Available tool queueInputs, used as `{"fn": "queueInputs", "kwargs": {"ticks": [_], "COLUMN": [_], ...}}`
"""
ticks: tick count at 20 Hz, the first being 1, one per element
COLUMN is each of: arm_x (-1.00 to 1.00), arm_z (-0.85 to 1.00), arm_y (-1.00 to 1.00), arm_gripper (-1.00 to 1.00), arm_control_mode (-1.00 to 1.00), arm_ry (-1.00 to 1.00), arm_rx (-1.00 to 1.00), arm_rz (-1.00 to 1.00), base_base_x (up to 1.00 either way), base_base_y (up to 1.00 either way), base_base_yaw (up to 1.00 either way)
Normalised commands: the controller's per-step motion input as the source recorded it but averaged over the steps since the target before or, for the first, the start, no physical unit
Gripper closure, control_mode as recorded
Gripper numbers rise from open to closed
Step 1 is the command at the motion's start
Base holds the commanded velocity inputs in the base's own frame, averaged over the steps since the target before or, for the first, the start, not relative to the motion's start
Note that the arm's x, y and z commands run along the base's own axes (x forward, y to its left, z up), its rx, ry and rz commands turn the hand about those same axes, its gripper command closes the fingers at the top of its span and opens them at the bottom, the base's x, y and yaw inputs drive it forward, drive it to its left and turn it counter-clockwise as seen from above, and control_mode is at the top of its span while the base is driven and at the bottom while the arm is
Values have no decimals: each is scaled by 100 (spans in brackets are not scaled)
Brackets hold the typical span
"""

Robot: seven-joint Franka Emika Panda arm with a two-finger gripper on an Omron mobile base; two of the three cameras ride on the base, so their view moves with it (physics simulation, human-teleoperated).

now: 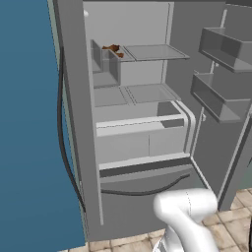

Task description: Place the chicken drumstick on the counter behind the older chicken drumstick on the same shelf of the fridge to maintain FIFO order. Close the fridge door when finished.

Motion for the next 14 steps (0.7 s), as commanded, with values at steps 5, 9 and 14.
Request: {"fn": "queueInputs", "kwargs": {"ticks": [5, 9, 14], "arm_x": [-4, 25, 38], "arm_z": [-48, -57, -26], "arm_y": [-100, -77, -87], "arm_gripper": [-100, -100, -100], "arm_control_mode": [-100, -100, -100], "arm_ry": [-28, -40, -29], "arm_rx": [42, 31, 24], "arm_rz": [0, 7, 7], "base_base_x": [0, 0, 0], "base_base_y": [0, 0, 0], "base_base_yaw": [0, 0, 0]}}
